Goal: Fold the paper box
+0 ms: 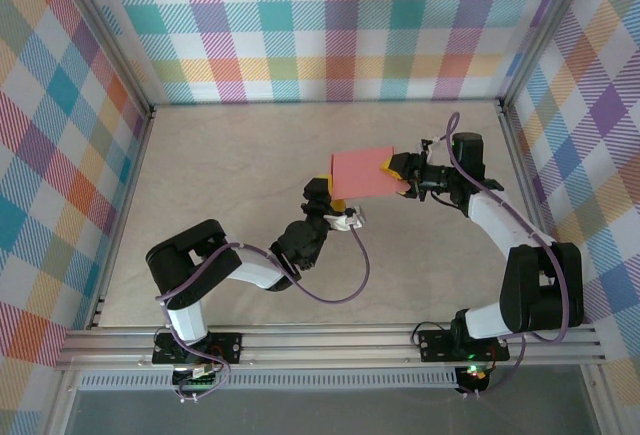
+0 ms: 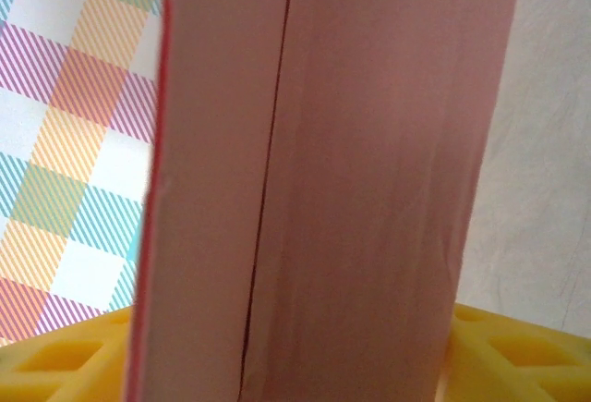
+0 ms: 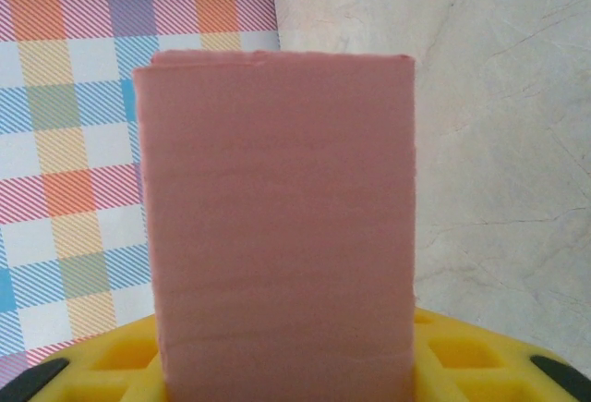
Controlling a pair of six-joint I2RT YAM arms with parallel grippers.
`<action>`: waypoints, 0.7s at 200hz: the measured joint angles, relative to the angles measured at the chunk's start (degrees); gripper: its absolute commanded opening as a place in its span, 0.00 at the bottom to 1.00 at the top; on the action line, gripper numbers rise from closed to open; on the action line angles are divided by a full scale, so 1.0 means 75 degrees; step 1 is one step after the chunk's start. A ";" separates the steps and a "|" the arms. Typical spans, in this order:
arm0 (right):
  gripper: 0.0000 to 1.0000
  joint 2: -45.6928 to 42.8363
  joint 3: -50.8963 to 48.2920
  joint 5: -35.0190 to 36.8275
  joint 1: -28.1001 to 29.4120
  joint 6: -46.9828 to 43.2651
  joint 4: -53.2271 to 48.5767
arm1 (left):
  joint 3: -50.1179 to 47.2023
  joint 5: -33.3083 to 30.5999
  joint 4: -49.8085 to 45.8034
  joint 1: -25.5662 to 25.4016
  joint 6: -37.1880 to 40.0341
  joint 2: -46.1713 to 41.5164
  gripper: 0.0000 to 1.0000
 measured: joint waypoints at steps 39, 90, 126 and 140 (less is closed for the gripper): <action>0.44 -0.0073 -0.0026 -0.0020 0.0000 0.0003 0.0000 | 0.0000 0.0061 -0.0160 0.0000 -0.0172 -0.0006 0.61; 0.44 -0.0099 -0.0038 -0.0017 0.0000 0.0000 -0.0006 | 0.0000 0.0108 -0.0335 0.0000 -0.0341 -0.0020 0.49; 0.46 -0.0099 -0.0038 -0.0020 0.0000 0.0006 -0.0009 | 0.0000 0.0108 -0.0495 0.0000 -0.0373 -0.0093 0.46; 0.48 -0.0099 -0.0038 -0.0020 0.0000 0.0020 -0.0006 | 0.0000 0.0108 -0.0560 0.0000 -0.0393 -0.0122 0.46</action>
